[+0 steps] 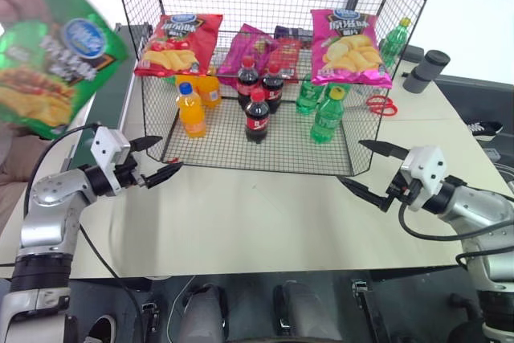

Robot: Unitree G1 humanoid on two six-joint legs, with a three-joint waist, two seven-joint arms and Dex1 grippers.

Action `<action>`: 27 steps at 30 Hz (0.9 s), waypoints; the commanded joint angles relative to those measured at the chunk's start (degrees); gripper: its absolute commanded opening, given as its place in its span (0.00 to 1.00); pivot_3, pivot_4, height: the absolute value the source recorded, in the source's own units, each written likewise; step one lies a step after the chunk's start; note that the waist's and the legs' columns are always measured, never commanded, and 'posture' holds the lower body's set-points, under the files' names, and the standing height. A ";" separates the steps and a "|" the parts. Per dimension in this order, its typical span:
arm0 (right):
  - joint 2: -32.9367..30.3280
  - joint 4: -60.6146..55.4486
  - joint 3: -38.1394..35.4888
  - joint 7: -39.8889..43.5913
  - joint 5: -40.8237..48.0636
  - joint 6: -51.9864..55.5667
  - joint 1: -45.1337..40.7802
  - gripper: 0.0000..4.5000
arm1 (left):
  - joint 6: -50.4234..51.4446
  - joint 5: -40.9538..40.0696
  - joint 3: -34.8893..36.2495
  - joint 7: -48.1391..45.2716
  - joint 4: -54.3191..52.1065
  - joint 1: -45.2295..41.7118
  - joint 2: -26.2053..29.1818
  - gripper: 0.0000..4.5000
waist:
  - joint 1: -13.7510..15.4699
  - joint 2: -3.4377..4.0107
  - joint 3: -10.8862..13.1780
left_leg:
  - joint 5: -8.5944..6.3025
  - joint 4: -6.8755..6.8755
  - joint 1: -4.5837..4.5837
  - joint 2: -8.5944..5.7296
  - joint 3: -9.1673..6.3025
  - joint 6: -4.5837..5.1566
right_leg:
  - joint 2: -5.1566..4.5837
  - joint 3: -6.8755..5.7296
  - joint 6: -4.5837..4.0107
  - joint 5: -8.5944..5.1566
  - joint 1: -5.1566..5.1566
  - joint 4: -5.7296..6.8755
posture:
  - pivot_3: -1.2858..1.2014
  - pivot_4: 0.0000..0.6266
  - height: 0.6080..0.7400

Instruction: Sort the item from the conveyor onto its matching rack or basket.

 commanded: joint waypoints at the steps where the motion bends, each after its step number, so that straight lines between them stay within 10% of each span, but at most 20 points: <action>1: 0.61 -0.85 0.69 -0.52 -0.43 -1.61 -0.85 0.99 | -1.67 -0.83 1.02 -1.17 -2.17 0.82 0.45 1.00 | -0.03 0.00 0.00 | 0.00 0.00 0.00 0.00 0.00 0.00 | 0.00 0.00 0.00 0.00 0.00 0.00 | 0.52 0.24 1.00; 27: 3.40 -2.07 4.27 1.27 6.09 4.95 -7.36 0.99 | -5.82 1.51 2.22 3.47 -3.48 4.86 0.98 1.00 | 0.05 0.01 -0.01 | 0.00 0.01 0.01 0.01 0.00 -0.01 | -0.01 0.00 0.00 0.00 0.01 0.03 | 0.52 0.24 1.00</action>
